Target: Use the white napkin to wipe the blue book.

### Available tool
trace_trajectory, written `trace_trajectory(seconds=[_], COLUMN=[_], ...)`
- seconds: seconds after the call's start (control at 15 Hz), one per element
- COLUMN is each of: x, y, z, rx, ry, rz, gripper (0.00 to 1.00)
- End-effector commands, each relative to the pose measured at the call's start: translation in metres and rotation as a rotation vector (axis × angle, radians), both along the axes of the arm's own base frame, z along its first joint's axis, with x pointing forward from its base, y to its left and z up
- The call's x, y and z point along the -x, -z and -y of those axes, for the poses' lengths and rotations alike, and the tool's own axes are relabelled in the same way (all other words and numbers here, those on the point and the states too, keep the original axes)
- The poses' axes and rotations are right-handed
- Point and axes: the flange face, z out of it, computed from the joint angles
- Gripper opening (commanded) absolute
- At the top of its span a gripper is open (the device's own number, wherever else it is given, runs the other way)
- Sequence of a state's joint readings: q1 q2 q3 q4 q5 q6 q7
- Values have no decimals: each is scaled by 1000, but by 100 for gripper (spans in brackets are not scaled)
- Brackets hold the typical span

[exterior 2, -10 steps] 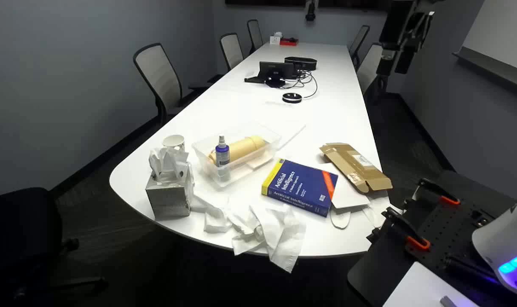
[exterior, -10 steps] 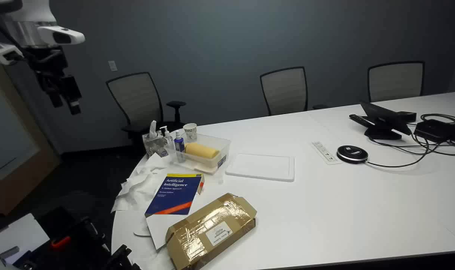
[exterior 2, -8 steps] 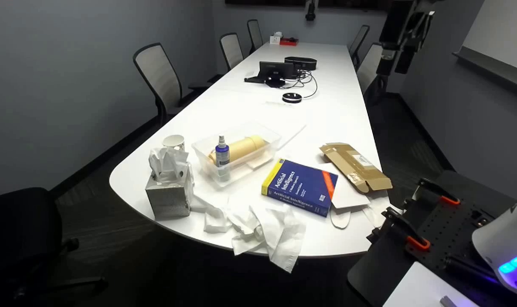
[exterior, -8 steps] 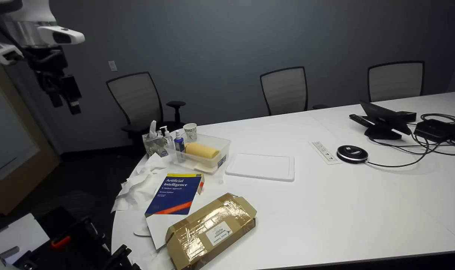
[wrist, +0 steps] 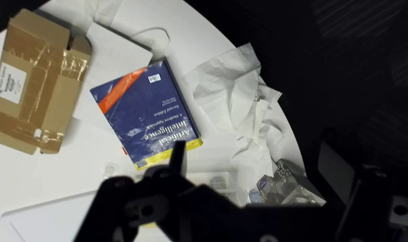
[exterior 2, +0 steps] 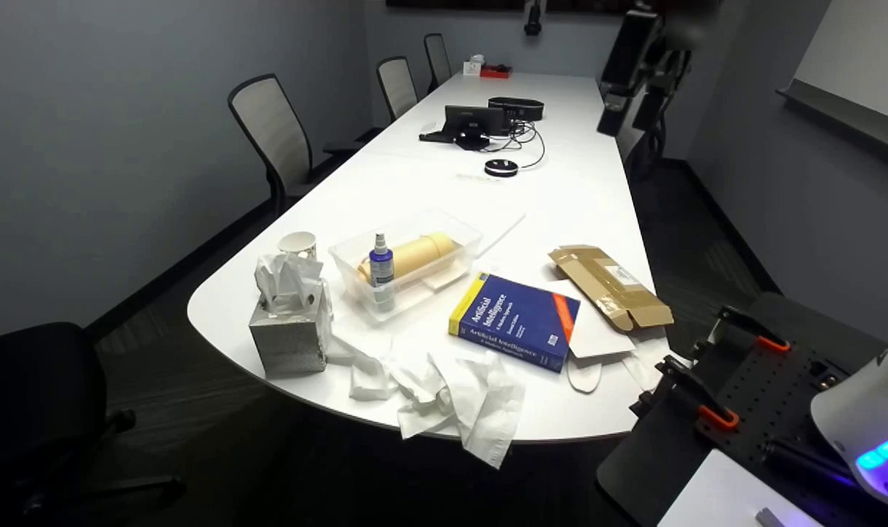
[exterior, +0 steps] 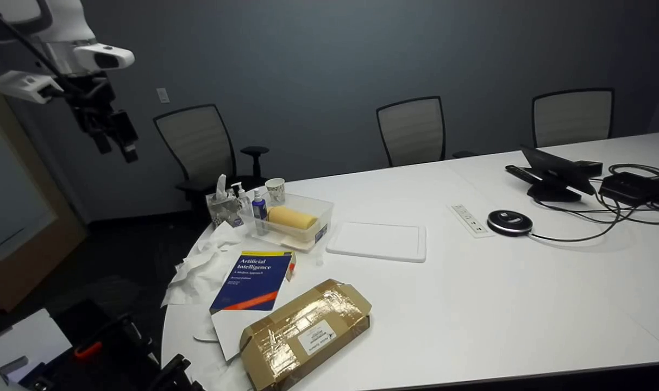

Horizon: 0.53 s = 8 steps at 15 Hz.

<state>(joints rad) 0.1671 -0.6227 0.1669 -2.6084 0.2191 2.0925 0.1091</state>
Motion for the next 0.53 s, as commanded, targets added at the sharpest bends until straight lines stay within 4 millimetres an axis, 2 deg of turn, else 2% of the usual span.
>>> trace_trajectory(seconds=[0.0,0.27,0.47], x=[-46,-78,-96], y=[41,103,164], z=[-50,-96,-115], rx=[21,88,140], ry=[-16,22,75], rz=[-4,-48,-91], gripper=[100,100,100])
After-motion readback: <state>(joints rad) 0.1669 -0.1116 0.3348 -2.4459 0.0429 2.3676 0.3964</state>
